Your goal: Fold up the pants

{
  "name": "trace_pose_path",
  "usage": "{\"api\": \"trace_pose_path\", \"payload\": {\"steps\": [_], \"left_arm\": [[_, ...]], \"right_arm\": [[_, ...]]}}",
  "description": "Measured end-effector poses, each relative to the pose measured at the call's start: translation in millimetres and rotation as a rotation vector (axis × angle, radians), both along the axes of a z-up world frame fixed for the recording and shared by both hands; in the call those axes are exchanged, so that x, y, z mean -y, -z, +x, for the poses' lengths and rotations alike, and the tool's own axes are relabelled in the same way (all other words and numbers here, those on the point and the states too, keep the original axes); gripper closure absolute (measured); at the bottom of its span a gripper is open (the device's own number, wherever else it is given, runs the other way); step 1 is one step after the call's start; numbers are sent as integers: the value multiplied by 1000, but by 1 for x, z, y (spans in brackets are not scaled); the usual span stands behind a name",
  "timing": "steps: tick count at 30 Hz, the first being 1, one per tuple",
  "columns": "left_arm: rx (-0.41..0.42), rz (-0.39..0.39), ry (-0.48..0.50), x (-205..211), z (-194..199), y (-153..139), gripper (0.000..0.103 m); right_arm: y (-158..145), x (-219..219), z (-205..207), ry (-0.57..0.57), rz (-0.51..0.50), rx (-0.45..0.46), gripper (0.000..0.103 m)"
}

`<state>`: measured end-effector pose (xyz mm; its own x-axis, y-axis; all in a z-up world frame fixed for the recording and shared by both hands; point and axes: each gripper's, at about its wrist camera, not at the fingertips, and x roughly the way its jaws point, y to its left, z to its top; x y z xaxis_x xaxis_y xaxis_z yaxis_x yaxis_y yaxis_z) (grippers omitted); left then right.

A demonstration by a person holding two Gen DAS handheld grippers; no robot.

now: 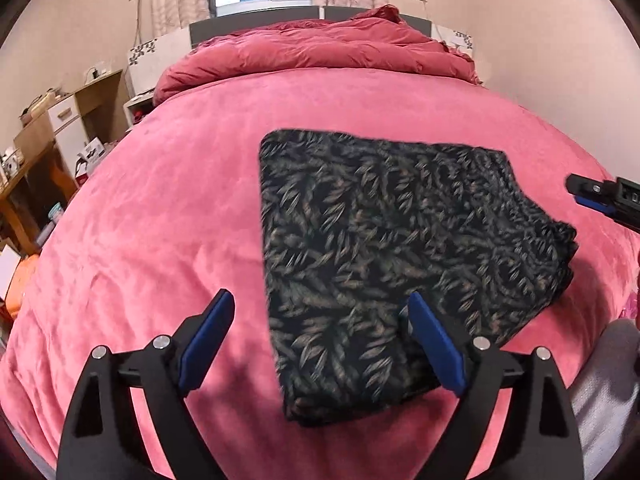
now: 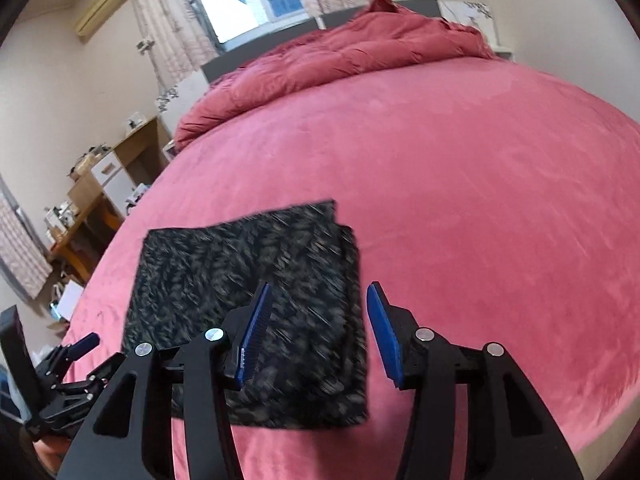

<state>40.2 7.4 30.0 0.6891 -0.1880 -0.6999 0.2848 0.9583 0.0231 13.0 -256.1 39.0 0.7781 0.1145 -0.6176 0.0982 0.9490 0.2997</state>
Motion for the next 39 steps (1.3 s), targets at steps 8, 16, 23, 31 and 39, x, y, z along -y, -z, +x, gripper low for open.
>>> {"api": "trace_pose_path", "payload": {"steps": [8,16,23,31,39], "left_arm": [[-1,22,44,34,27,-12,15],[-46,43,50,67,79,-10,15],[-97,66,20,75,126,17,10],[-131,-6,-16,65,160,36,2],[-86,-4,5,44,111,28,2]], "right_arm": [[-6,-35,35,-110,-80,-12,54],[5,-47,80,-132,-145,-58,54],[30,-40,99,-46,-259,-102,53],[53,2,119,10,-2,-161,39],[46,10,72,40,67,-130,35]]}}
